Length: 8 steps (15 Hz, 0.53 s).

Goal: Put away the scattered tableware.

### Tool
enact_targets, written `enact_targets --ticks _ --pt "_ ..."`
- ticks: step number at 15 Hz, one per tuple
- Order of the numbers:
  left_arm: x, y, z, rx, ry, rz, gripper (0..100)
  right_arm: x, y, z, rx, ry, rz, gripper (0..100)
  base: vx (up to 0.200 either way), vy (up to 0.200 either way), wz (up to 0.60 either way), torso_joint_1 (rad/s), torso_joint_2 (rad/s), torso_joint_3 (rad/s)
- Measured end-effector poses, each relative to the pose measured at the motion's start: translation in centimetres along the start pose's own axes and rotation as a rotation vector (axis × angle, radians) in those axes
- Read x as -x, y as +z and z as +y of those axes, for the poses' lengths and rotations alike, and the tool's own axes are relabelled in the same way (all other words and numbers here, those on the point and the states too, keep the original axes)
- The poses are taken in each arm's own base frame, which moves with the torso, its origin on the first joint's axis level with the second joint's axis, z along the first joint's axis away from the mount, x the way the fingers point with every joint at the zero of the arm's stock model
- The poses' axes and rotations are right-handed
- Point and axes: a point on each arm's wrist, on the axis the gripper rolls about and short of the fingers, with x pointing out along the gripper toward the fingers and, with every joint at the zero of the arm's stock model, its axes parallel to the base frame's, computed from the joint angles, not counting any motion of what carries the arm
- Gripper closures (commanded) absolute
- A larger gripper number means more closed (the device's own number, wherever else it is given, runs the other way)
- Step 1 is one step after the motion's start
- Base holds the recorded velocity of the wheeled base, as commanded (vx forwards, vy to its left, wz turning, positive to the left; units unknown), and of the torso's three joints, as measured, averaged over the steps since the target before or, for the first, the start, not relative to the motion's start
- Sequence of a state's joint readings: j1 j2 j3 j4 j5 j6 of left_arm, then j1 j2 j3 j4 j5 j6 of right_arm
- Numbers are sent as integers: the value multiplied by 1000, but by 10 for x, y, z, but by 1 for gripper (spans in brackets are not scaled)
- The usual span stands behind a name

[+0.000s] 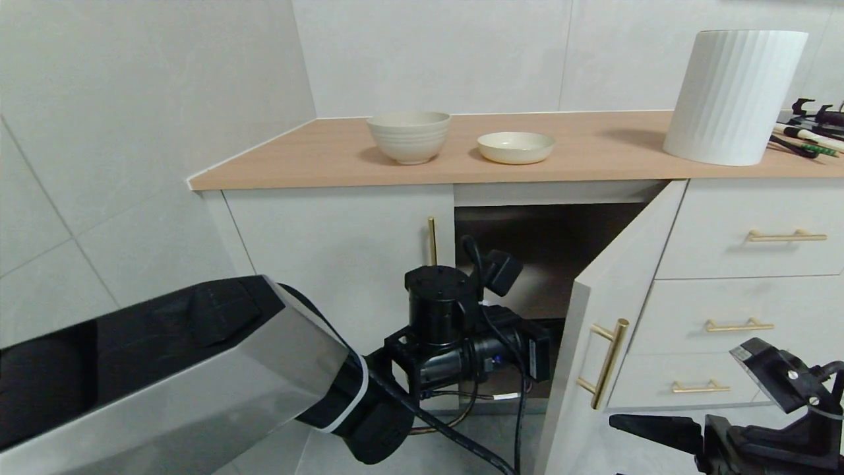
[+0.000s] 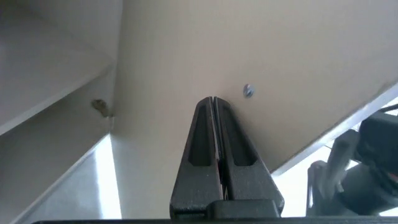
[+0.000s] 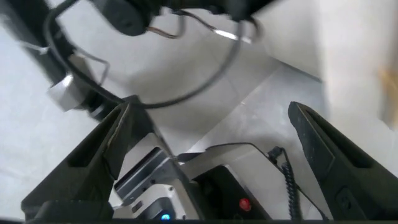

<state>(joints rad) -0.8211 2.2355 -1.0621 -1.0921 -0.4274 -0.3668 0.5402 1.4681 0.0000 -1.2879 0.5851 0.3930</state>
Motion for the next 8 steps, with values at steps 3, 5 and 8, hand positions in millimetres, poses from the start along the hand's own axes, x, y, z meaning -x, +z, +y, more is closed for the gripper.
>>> enact_targets --ticks 3,5,8 --pt "-23 -7 -55 -6 -127 66 100 9 2 22 51 99 -21 0 0 0 0 0 0 0" --pt "-25 -7 -91 -12 -192 94 100 18 -2 37 56 160 14 0 0 0 0 0 0 0" --pt "-3 -3 -87 -7 -124 81 100 27 2 50 59 198 40 0 0 0 0 0 0 0"
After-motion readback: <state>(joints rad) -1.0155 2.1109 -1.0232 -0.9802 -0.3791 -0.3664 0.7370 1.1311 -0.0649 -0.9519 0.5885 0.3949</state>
